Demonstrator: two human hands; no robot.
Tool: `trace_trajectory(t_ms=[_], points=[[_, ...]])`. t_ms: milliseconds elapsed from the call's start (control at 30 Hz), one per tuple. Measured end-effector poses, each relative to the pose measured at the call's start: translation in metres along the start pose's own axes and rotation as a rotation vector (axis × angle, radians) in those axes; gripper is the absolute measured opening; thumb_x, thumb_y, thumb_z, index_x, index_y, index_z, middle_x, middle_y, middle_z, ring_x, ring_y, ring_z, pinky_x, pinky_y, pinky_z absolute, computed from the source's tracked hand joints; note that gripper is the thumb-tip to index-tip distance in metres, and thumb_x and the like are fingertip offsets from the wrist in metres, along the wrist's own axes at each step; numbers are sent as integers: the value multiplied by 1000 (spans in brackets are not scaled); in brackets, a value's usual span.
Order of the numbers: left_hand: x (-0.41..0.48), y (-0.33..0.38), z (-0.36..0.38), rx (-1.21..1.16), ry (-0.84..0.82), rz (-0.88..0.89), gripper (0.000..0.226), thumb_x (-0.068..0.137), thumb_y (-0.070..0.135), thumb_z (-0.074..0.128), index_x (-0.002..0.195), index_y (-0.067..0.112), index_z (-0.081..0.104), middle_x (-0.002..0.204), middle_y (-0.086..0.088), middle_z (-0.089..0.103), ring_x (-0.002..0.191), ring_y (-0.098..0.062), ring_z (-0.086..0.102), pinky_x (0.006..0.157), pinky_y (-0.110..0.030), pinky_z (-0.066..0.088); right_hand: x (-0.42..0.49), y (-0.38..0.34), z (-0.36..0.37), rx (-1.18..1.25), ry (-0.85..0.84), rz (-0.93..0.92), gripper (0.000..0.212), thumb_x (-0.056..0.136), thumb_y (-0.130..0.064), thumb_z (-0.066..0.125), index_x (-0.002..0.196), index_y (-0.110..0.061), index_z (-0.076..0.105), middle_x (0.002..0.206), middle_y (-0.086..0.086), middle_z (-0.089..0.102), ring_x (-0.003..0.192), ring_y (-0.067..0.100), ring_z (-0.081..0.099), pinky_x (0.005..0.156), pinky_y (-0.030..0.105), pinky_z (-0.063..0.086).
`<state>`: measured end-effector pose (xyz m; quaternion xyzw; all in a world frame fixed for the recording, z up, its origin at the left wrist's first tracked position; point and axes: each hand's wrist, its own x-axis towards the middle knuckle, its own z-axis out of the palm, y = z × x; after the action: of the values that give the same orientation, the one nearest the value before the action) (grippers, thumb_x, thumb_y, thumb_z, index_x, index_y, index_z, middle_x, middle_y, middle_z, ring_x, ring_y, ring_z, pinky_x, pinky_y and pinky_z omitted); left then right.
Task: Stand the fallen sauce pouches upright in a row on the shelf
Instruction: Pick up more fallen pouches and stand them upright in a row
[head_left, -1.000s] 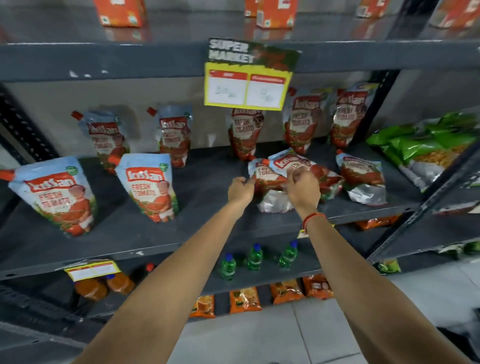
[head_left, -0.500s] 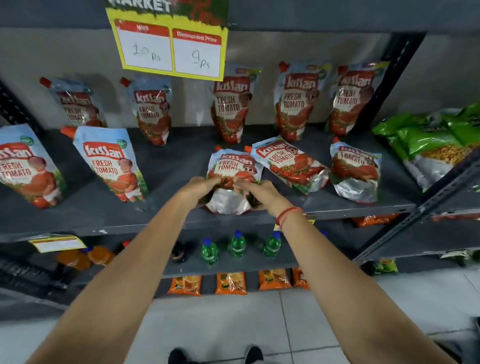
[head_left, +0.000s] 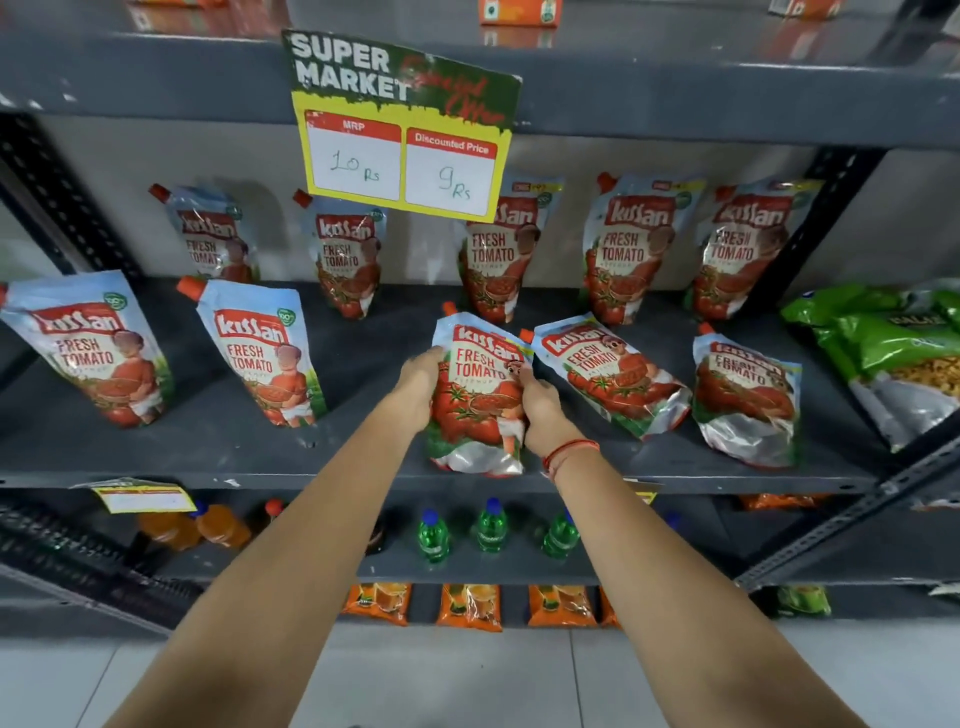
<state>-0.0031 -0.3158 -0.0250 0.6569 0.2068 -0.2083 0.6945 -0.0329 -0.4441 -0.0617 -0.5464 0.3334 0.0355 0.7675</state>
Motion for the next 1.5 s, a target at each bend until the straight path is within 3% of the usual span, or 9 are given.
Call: trace_trajectory(t_ms=[167, 400, 533, 867, 967, 1067, 1233, 1367, 1500], points=[[4, 14, -4, 116, 93, 290, 45, 89, 45, 50, 115, 10, 58, 110, -16, 69, 96, -32, 67, 91, -47, 53, -7, 2, 15, 150, -16, -119, 23, 93, -34, 53, 94, -11, 54, 107, 13, 64, 91, 29, 65, 82, 45, 55], [-10, 35, -20, -72, 91, 564, 23, 91, 33, 55, 79, 14, 61, 82, -4, 68, 69, -12, 68, 68, -29, 58, -19, -41, 34, 92, -180, -456, 19, 91, -27, 59, 99, -11, 57, 90, 4, 69, 79, 15, 68, 66, 27, 59], [-23, 38, -20, -110, 17, 699, 21, 95, 25, 47, 90, 11, 62, 84, 6, 65, 65, 12, 64, 57, -5, 48, -22, -65, 37, 56, -216, -540, 31, 90, -22, 61, 112, 0, 59, 92, 4, 70, 78, 11, 70, 66, 22, 59], [-15, 36, -37, -114, -35, 757, 18, 95, 22, 48, 95, 21, 66, 91, 11, 70, 88, -2, 65, 78, -18, 51, -20, -97, 24, -114, -307, -667, 19, 76, -11, 75, 91, -5, 64, 94, 12, 72, 89, 26, 70, 83, 39, 59], [-23, 22, -30, -118, 155, 865, 28, 95, 21, 48, 119, 6, 53, 112, -1, 61, 103, -6, 58, 92, -23, 48, -20, -105, 7, -156, -294, -654, 9, 84, -21, 67, 83, -14, 62, 91, 6, 70, 88, 19, 68, 81, 33, 56], [-37, -3, -14, 105, 515, 1124, 41, 93, 24, 50, 128, 3, 42, 127, -16, 46, 120, -20, 44, 103, -25, 36, -14, -115, -22, -137, -241, -579, 51, 83, -53, 54, 115, -13, 60, 116, 7, 67, 108, 20, 63, 93, 34, 52], [-47, -29, 35, 516, 128, 1384, 28, 88, 18, 49, 114, 9, 55, 117, -13, 52, 111, -17, 49, 99, -22, 38, 20, -103, -93, -1110, 140, -363, 69, 85, -63, 47, 134, -14, 46, 136, 9, 51, 125, 31, 47, 109, 45, 35], [-20, -38, 74, 716, -247, 1102, 23, 88, 17, 55, 110, 12, 59, 113, -2, 53, 100, -15, 59, 88, -27, 49, 29, -80, -116, -1469, 280, -230, 77, 88, -64, 34, 144, -10, 29, 146, 19, 40, 133, 38, 39, 108, 48, 33], [11, -45, 102, 437, -118, 463, 48, 87, 21, 59, 130, 7, 45, 133, -14, 51, 121, -32, 53, 103, -40, 43, 19, -67, -107, -1428, 324, -265, 78, 89, -61, 36, 143, -5, 26, 144, 21, 40, 130, 37, 42, 104, 45, 36]])
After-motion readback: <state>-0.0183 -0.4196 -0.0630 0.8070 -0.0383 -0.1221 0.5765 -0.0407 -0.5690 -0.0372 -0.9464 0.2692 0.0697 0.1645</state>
